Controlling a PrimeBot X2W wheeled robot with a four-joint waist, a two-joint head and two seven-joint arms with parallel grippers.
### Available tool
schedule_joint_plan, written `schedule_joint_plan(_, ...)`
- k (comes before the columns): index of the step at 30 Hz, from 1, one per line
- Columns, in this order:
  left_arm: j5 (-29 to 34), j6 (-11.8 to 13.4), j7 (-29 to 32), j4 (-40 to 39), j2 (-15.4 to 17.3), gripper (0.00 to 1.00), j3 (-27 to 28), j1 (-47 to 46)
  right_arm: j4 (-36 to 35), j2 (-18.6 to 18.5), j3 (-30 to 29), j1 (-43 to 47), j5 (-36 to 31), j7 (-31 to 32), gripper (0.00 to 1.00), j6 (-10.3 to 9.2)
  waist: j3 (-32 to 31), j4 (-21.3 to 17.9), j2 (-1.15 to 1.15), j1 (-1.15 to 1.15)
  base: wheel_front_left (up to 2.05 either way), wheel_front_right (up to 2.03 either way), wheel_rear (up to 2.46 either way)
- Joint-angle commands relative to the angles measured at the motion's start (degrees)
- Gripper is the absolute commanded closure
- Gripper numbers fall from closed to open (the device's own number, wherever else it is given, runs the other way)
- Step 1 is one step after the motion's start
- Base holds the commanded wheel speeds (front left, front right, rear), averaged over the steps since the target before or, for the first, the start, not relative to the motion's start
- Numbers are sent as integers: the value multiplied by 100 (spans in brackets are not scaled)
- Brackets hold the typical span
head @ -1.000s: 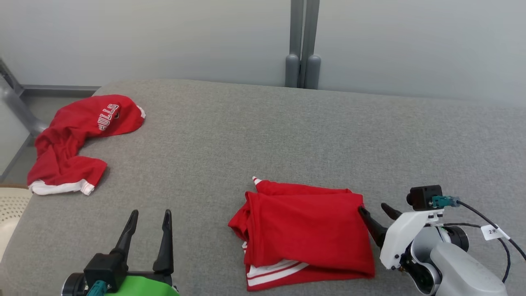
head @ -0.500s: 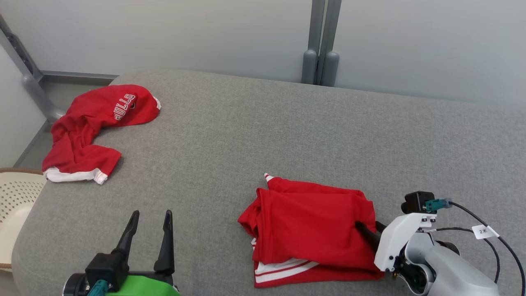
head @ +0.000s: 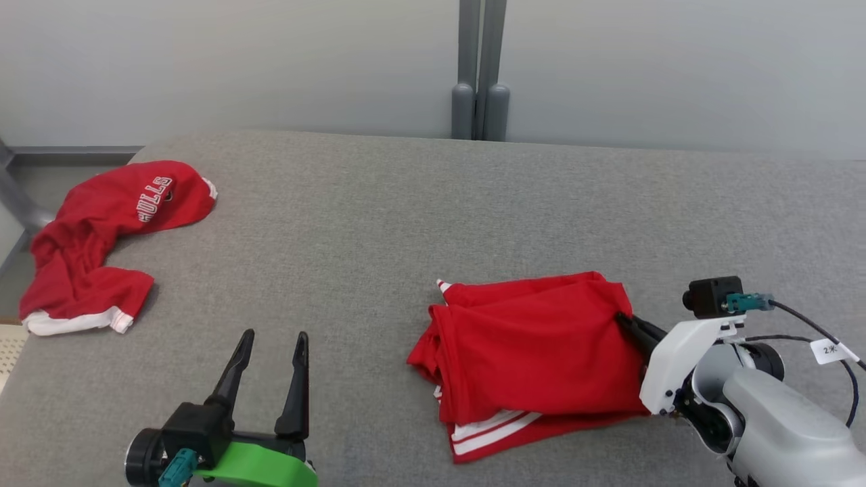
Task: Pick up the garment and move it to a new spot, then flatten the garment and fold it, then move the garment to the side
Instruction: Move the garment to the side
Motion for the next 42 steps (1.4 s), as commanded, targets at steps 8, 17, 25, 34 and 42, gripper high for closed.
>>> schedule_joint_plan(8,-160,-14,0,-118,8,0,-440,-258,-90,-367,313,-538,109,-226,100,-8,136,-1001,0,0,0,0,0)
schedule_joint_plan(17,-208,-14,0,-94,43,0,-822,-523,-54,-544,472,-839,244,-382,100,-8,301,-1847,0,0,0,0,0)
schedule_joint_plan(25,-239,-15,0,-41,125,0,-997,-724,-118,-667,591,-1051,366,-539,100,-8,568,-2349,0,0,0,0,0)
schedule_joint_plan(34,-150,-15,0,-37,386,0,-1192,-1271,-161,-788,595,-1737,610,-719,100,-8,1580,-2358,0,0,0,0,0)
schedule_joint_plan(42,-59,-14,0,-100,650,0,-1225,-1914,72,-1276,447,-2602,937,-864,100,-8,2789,-2099,0,0,0,0,0)
